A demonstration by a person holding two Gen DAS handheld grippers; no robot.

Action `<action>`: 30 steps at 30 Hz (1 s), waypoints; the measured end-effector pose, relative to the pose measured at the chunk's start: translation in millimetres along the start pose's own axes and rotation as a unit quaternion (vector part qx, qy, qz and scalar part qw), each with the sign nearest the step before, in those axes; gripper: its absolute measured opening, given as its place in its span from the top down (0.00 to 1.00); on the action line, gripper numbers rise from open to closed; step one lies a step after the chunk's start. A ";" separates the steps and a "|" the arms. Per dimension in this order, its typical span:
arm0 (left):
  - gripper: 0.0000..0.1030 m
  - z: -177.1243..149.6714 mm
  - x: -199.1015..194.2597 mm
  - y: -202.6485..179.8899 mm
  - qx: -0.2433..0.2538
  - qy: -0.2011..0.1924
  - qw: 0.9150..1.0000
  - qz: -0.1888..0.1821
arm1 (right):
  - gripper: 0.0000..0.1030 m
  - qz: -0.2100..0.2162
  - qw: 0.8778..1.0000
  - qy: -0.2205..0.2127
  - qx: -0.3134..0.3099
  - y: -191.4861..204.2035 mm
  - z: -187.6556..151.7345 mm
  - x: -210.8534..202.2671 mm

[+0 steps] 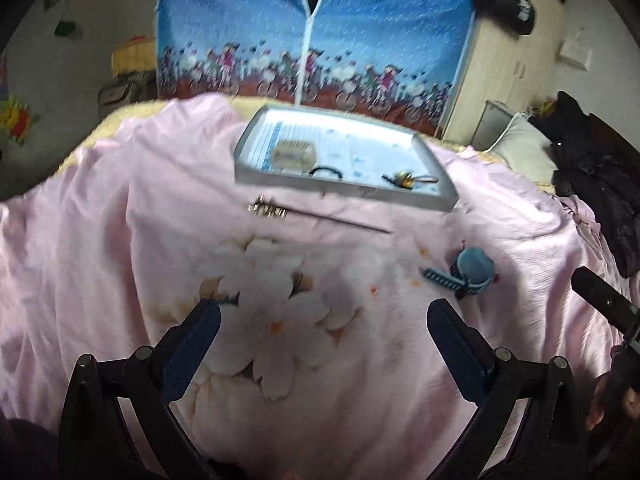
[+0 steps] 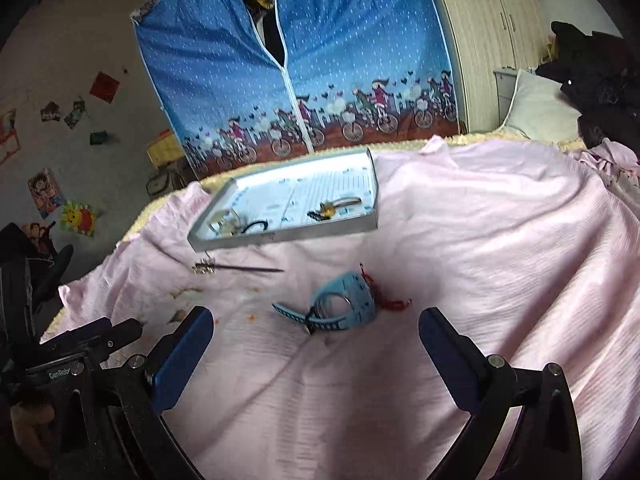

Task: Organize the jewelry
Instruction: 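Reach the left tool to the gold-ornament black hairpin while the right tool reaches the red bead string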

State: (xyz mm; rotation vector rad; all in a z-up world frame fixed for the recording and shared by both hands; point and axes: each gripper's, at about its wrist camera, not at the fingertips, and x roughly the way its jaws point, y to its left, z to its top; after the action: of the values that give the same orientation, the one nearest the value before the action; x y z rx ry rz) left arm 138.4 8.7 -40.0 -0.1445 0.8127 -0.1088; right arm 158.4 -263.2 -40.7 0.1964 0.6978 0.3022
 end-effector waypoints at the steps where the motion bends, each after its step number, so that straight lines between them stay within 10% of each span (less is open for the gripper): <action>1: 0.02 -1.4 4.2 4.1 -0.012 0.012 1.000 -0.001 | 0.00 0.001 1.000 0.011 0.002 -0.7 -1.8 3.7; 10: 0.02 -6.3 18.8 18.9 -0.049 0.059 0.997 0.018 | 0.00 -0.012 0.990 0.133 0.046 -15.6 -21.6 46.2; 30: 0.02 7.3 49.5 21.1 -0.027 0.143 0.989 -0.010 | 0.00 0.063 0.956 0.254 0.135 -55.4 -15.4 101.8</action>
State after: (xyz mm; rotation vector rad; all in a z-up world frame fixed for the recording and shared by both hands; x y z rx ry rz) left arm 178.4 22.5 -74.0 -0.1912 1.1021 -0.1285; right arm 233.6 -279.7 -128.7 0.4334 1.2415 0.3830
